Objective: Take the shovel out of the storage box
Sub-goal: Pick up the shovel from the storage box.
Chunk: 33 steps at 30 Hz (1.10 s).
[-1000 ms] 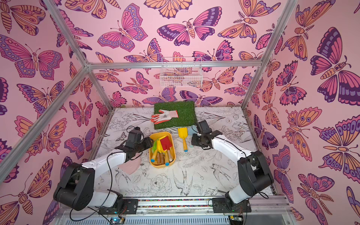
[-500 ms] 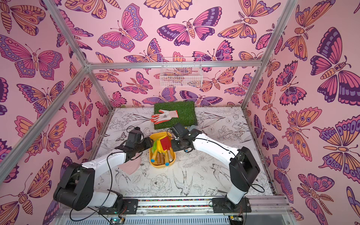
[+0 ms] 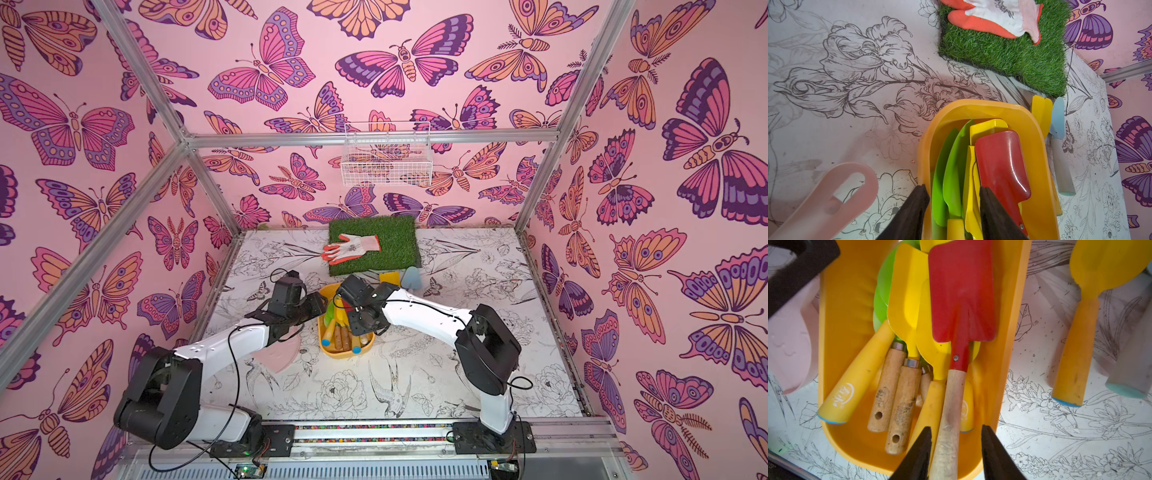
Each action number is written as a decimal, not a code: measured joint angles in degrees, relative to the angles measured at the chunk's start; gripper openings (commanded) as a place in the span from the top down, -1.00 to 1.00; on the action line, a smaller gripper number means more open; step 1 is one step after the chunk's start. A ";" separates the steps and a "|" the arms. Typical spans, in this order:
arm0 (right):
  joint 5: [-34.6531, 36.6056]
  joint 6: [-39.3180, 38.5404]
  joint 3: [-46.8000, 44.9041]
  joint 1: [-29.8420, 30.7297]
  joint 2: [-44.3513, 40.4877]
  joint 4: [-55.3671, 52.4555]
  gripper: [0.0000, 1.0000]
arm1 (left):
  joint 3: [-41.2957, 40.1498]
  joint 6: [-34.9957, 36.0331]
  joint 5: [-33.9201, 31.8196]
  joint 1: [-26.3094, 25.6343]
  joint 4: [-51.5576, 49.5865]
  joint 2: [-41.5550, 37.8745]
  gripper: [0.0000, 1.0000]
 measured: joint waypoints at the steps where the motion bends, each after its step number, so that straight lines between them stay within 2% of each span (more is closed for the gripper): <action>1: 0.00 0.48 0.00 0.02 0.09 0.17 0.14 | 0.00 0.00 0.02 0.00 0.00 0.00 0.05; 16: 1.97 3.65 0.92 1.57 3.69 1.25 0.14 | 0.00 0.00 0.20 0.00 0.00 -0.04 0.05; 24: 3.43 4.35 2.82 1.60 6.49 -0.48 0.09 | 0.00 0.00 0.20 0.00 0.00 -0.04 0.05; 33: 4.26 5.20 3.85 1.66 7.98 0.44 0.32 | 0.00 0.00 0.57 0.00 0.20 -0.04 0.05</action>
